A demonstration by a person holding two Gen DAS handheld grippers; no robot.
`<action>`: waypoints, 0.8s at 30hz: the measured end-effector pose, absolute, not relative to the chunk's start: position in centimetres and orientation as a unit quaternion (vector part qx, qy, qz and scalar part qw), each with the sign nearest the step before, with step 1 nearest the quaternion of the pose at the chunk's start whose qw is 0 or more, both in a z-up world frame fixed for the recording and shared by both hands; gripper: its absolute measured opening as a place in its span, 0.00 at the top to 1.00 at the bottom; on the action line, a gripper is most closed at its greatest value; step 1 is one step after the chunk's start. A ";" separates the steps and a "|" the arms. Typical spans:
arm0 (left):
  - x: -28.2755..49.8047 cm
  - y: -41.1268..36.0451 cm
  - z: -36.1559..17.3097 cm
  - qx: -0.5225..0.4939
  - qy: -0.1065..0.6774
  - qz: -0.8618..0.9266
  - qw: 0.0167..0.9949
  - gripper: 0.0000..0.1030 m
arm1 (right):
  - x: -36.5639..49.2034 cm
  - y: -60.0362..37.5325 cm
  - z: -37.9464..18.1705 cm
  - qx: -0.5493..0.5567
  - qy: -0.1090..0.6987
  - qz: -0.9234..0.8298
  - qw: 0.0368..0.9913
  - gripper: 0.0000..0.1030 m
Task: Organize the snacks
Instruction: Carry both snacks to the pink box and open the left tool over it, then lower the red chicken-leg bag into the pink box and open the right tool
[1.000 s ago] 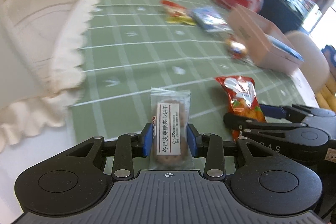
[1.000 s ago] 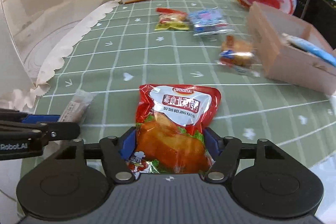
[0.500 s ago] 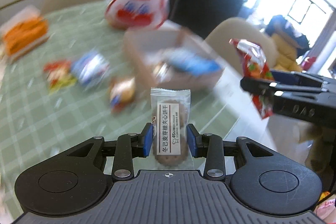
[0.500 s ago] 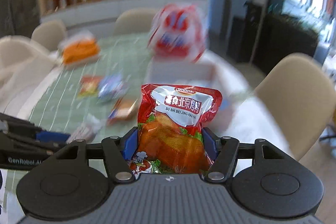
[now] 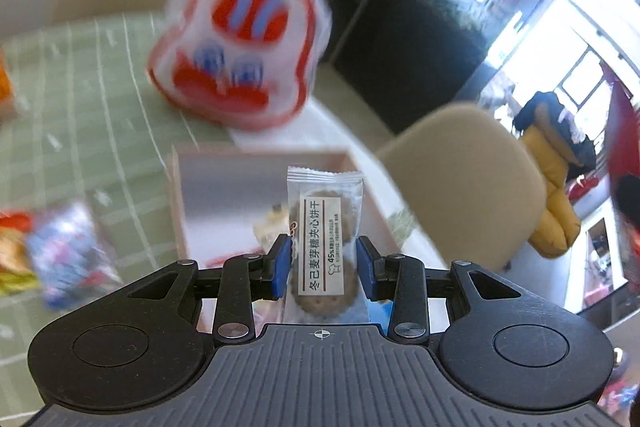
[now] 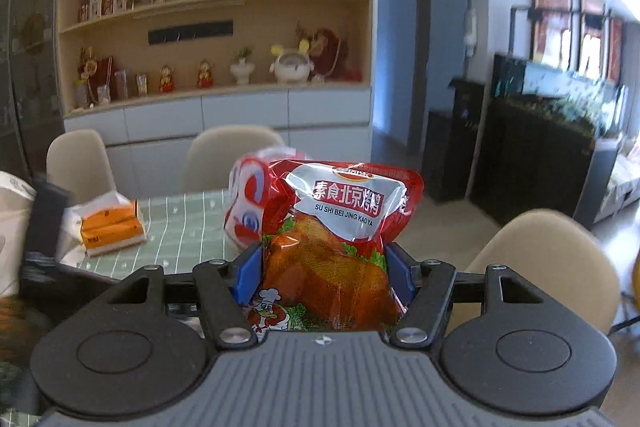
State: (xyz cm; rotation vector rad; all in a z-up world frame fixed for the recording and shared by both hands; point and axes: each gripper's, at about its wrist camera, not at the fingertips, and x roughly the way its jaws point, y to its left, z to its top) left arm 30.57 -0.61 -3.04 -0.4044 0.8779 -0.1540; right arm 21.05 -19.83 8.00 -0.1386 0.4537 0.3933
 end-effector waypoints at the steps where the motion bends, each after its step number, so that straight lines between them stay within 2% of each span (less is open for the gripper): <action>1: 31.6 -1.1 -4.6 -0.186 0.441 -0.072 0.875 0.60 | 21.9 -20.0 7.2 -0.066 0.237 0.196 0.949 0.37; 5: 33.6 -2.4 -7.8 -0.101 0.461 -0.037 0.881 0.55 | 25.1 -20.3 3.6 -0.056 0.298 0.210 0.930 0.37; 7: 34.3 -2.0 -8.1 -0.079 0.444 -0.005 0.892 0.59 | 26.5 -20.0 1.9 -0.052 0.326 0.217 0.919 0.37; 12: 33.4 1.4 -5.8 -0.158 0.395 0.014 0.905 0.59 | 29.9 -17.2 -2.0 -0.037 0.386 0.258 0.885 0.37; 19: 27.3 3.4 -4.6 -0.208 0.386 0.045 0.898 0.59 | 32.8 -9.1 -5.3 -0.109 0.413 0.301 0.853 0.37; 22: 25.2 3.4 -5.5 -0.225 0.396 0.049 0.889 0.59 | 34.6 -5.7 -7.1 -0.135 0.440 0.309 0.833 0.29; 24: 23.9 3.9 -6.0 -0.232 0.399 0.058 0.885 0.59 | 35.9 -4.2 -8.6 -0.144 0.463 0.308 0.818 0.27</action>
